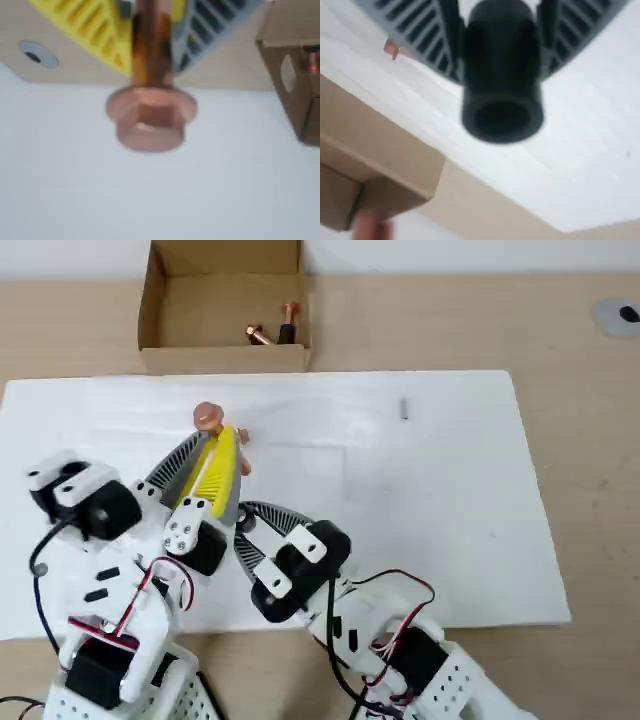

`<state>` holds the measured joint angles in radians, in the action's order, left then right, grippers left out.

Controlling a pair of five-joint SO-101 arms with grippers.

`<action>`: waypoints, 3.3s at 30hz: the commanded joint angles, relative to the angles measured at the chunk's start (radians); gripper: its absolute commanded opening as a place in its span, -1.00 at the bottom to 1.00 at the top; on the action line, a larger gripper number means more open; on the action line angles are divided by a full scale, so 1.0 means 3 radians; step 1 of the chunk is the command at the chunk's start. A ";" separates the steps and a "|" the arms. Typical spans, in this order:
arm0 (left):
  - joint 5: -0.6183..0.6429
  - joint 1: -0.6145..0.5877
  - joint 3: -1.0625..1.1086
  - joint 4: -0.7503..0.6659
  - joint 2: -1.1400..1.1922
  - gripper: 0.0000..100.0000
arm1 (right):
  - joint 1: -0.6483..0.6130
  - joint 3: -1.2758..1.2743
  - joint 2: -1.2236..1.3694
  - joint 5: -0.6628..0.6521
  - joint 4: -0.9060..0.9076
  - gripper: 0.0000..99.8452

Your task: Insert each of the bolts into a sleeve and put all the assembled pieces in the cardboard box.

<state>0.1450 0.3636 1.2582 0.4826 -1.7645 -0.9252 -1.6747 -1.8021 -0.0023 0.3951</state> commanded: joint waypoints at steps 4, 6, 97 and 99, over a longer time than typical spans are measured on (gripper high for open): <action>0.0015 0.0036 -0.0036 0.0430 -0.0217 -0.99 | -0.0008 0.0003 -0.0529 0.0026 -0.0097 -0.98; 0.0020 0.0031 -0.0072 0.0532 -0.0217 -0.99 | 0.0038 0.0003 -0.0529 0.0026 -0.0097 -0.98; 0.0066 0.0368 -0.0517 0.1412 -0.0207 -0.99 | 0.0258 -0.0033 -0.0529 0.0026 0.0036 -0.98; 0.0056 0.0363 -0.0491 0.1406 -0.0207 -0.99 | 0.0258 -0.0033 -0.0529 0.0026 0.0036 -0.98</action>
<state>0.1634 0.4618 1.1109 0.9383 -1.8197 -0.8638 -1.6901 -1.8021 0.0008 0.4043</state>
